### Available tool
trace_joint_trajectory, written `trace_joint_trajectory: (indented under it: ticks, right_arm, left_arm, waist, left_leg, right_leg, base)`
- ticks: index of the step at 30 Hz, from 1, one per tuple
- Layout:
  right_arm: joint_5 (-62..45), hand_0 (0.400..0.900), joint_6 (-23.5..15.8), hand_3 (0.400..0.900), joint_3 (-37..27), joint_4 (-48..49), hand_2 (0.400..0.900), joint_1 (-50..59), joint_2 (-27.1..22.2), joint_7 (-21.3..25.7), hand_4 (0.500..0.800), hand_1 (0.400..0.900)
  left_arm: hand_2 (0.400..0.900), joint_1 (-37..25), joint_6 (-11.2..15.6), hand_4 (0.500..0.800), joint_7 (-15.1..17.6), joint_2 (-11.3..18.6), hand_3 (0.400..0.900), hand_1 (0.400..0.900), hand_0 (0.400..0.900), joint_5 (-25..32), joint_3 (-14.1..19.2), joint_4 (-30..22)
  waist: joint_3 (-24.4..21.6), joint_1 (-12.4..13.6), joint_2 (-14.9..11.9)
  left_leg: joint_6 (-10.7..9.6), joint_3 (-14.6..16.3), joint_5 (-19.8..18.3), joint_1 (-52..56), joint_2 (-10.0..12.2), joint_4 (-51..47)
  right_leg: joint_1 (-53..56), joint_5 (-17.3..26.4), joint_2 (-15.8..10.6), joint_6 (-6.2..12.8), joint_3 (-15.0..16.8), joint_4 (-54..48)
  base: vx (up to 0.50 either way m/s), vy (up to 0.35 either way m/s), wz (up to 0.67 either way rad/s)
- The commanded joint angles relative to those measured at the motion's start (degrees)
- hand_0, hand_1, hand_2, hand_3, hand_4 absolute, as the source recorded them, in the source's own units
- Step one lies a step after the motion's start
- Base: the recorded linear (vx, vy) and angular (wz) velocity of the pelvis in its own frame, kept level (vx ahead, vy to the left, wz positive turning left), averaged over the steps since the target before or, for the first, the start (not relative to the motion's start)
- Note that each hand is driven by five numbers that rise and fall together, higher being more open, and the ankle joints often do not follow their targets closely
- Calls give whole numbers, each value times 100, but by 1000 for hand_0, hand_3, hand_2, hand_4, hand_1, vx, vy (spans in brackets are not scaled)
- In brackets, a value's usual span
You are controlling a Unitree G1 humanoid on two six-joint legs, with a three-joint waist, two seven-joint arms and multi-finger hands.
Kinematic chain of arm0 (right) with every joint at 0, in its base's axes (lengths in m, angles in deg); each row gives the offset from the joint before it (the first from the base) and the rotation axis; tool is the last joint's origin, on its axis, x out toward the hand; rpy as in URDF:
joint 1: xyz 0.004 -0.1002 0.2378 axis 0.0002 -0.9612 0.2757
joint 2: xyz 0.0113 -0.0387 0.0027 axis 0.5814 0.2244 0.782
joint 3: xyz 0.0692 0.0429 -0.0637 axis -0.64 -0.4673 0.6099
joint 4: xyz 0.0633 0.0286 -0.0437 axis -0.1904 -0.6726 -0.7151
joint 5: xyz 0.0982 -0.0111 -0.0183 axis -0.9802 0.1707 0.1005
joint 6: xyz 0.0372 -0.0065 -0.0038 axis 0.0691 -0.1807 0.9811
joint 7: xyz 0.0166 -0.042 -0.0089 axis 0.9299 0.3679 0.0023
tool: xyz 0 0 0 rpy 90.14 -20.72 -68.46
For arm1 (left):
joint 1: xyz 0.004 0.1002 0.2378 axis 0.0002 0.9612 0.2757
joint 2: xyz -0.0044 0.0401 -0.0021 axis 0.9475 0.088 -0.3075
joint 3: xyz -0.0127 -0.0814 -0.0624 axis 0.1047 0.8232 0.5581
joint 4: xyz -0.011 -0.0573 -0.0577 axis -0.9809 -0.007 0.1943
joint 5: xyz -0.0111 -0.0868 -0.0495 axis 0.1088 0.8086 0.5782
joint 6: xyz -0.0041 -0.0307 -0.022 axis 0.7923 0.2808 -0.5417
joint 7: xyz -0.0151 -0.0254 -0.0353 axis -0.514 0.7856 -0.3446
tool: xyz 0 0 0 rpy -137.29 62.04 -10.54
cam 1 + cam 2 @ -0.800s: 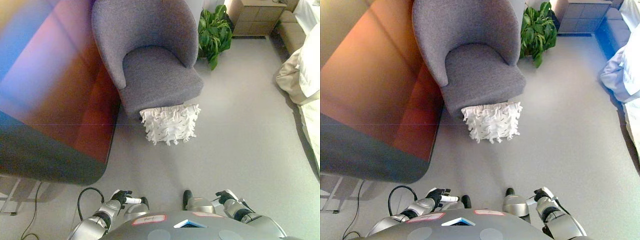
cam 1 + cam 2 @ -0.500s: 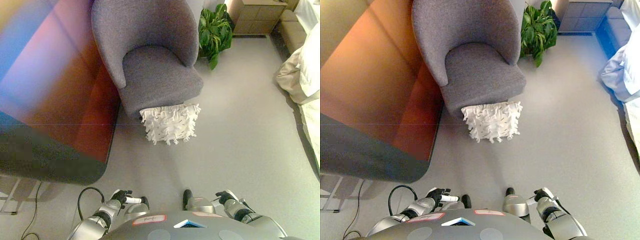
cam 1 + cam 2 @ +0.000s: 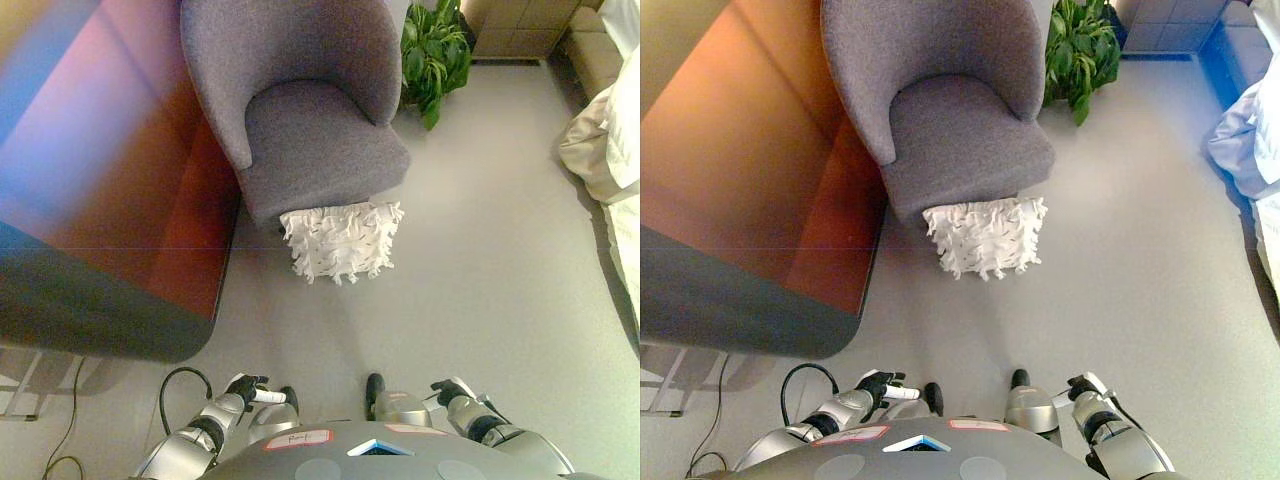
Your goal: Pick up the pillow and put it on the sofa.
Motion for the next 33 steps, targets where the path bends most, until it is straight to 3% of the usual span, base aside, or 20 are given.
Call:
trace_joint_trajectory:
  ticks: [1,9,14,17,20,22,27,30,33]
  right_arm:
    - [-196,900,354,900,214,-233,900,367,7,202,800,900]
    - [-287,900,534,900,132,-349,900,377,24,92,800,900]
    - [-475,900,586,900,140,-302,900,394,60,71,800,900]
    - [-517,900,610,900,131,-267,900,447,44,61,800,900]
    - [-584,900,700,900,131,-219,900,437,15,23,800,900]
    - [-579,900,720,900,93,-263,900,407,-39,-24,800,900]
    - [-285,900,540,900,20,-388,900,316,-160,-161,800,900]
    - [-78,900,418,900,-35,-422,900,189,-198,-214,800,900]
    - [54,900,361,900,-148,-445,900,78,-200,-214,800,900]
  left_arm:
    - [900,-319,26,800,60,-2,900,900,900,101,-110,227]
    - [900,-315,48,800,86,-23,900,900,900,60,-95,323]
    - [900,-358,108,800,276,-1,900,900,900,285,-10,339]
    - [900,-409,202,800,580,4,900,900,900,1010,251,348]
    - [900,-386,417,800,705,36,900,900,900,1615,773,357]
    - [900,-295,502,800,737,46,900,900,900,1985,1090,332]
    - [900,19,543,800,848,1,900,900,900,2598,1343,456]
    - [900,228,552,800,858,-62,900,900,900,2824,1404,516]
    - [900,322,519,800,844,-67,900,900,900,2906,1482,545]
  waist:
    - [136,-85,-154]
    - [125,-102,-150]
    - [201,-112,-208]
    - [298,-127,-369]
    - [476,-36,-620]
    - [684,95,-546]
    - [798,457,-81]
    - [762,592,32]
    - [677,589,146]
  left_leg:
    - [559,184,-48,-58,-595,34]
    - [533,134,-35,-22,-554,38]
    - [480,20,-30,-102,-456,245]
    - [439,118,-192,-335,-244,950]
    - [619,157,-431,-954,-230,2128]
    - [618,157,-227,-1389,-333,2167]
    - [184,6,1246,-2235,-442,837]
    - [54,71,1620,-2360,-392,237]
    - [2,472,1714,-2447,-182,182]
  right_leg:
    - [-164,-273,390,1,451,462]
    - [-112,-307,470,-50,476,455]
    - [-159,-348,572,-133,544,553]
    - [-262,-329,482,-209,461,688]
    - [-210,-258,344,-337,473,757]
    - [49,-369,511,-373,652,763]
    - [743,-843,1103,-487,1378,783]
    - [1116,-1299,1218,-514,1695,936]
    - [1331,-1770,1272,-501,1705,1252]
  base:
    - [6,-43,-3]
    - [30,-55,-2]
    - [28,-113,-1]
    - [10,-138,-5]
    - [120,-151,-16]
    - [270,-33,-41]
    - [453,51,-84]
    - [564,142,-87]
    - [556,249,-40]
